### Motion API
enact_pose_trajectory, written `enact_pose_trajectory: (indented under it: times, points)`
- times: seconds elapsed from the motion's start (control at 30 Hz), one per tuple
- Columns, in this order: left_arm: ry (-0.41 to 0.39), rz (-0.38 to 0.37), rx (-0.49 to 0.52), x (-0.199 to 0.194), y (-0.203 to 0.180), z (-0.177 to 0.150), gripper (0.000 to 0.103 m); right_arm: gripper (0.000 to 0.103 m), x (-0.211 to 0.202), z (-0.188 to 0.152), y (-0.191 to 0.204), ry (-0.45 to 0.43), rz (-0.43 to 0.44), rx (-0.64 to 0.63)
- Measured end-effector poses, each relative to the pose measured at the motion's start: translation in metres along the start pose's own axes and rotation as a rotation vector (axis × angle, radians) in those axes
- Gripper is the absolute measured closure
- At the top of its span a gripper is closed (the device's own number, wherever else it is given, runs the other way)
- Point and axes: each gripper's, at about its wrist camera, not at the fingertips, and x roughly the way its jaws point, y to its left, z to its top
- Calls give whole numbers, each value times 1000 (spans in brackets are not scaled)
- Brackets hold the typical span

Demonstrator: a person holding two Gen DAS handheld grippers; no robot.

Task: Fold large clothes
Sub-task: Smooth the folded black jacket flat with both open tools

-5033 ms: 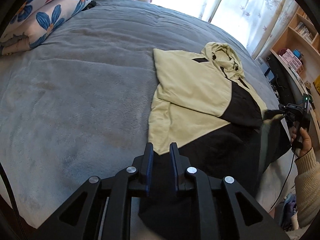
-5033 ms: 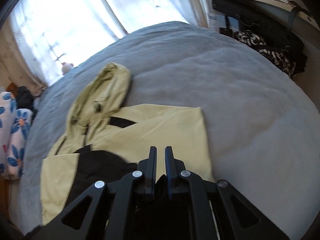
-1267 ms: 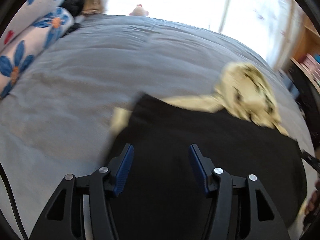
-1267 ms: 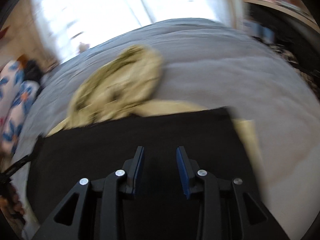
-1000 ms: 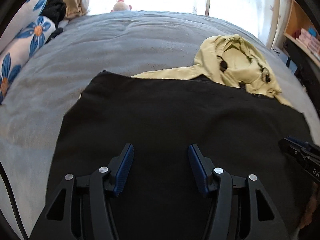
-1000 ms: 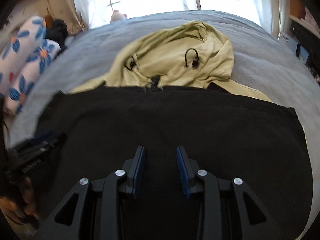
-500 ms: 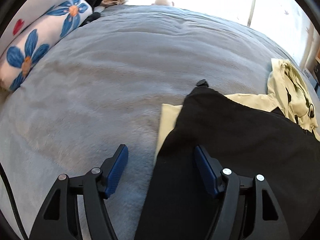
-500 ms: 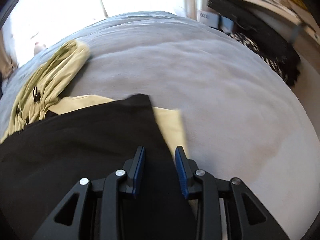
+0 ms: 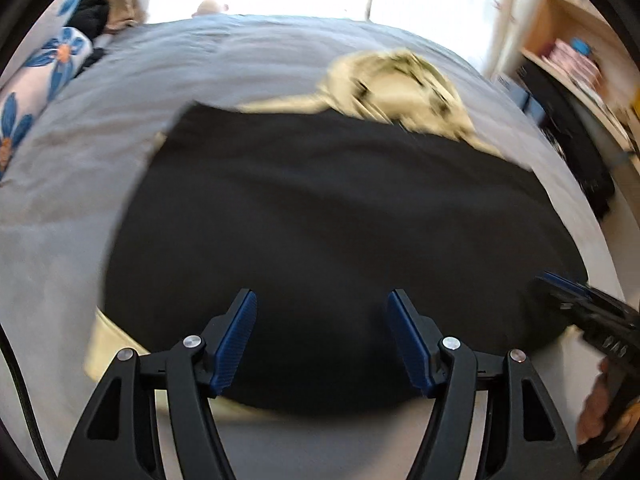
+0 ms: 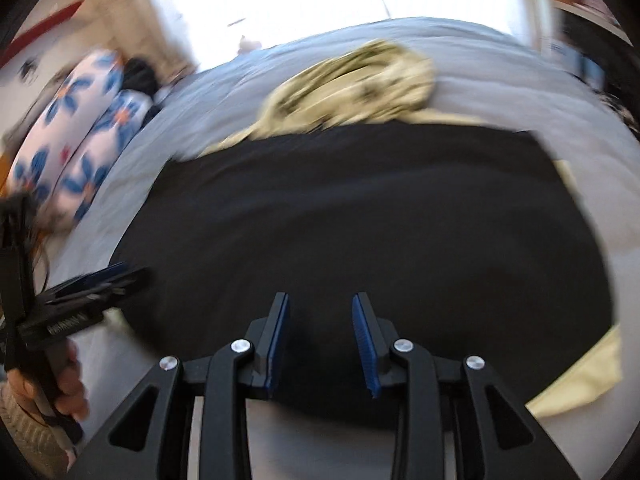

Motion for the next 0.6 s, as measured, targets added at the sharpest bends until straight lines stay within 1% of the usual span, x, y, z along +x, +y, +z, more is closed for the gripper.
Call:
enact_pose_trajectory:
  times: [0.07, 0.13, 0.23, 0.27, 0.3, 0.33, 0.37, 0.4, 0.43, 0.47, 0.5, 0.53, 0.6]
  points:
    - [19, 53, 16, 6, -4, -13, 37, 71, 10, -8, 9, 24, -44, -62]
    - [31, 89, -7, 9, 7, -23, 37, 71, 15, -15, 2, 46, -96, -84]
    - [22, 131, -55, 2, 37, -31, 37, 73, 2, -23, -32, 46, -138, -32]
    - [21, 151, -63, -1, 42, -32, 36, 77, -5, -27, -49, 53, -132, 1]
    - [23, 191, -76, -3, 51, -34, 36, 82, -8, -28, -59, 60, -134, 20]
    - [29, 213, -90, -4, 60, -36, 36, 82, -13, -33, -72, 64, -210, 35]
    - [32, 209, -104, -5, 66, -38, 36, 81, -18, -40, -85, 59, -303, 40]
    - [31, 193, -126, -6, 73, -39, 36, 81, -23, -46, -95, 55, -336, 53]
    - [29, 181, -145, -9, 79, -41, 36, 81, -29, -51, -110, 54, -336, 91]
    - [31, 193, -148, -10, 82, -40, 36, 82, -35, -56, -123, 54, -317, 143]
    - [31, 203, -145, -11, 83, -41, 36, 81, -40, -59, -130, 53, -312, 182]
    - [33, 209, -144, -11, 83, -41, 36, 81, -45, -62, -139, 60, -330, 221]
    - [38, 221, -136, -11, 81, -44, 36, 81, -51, -66, -149, 64, -300, 267]
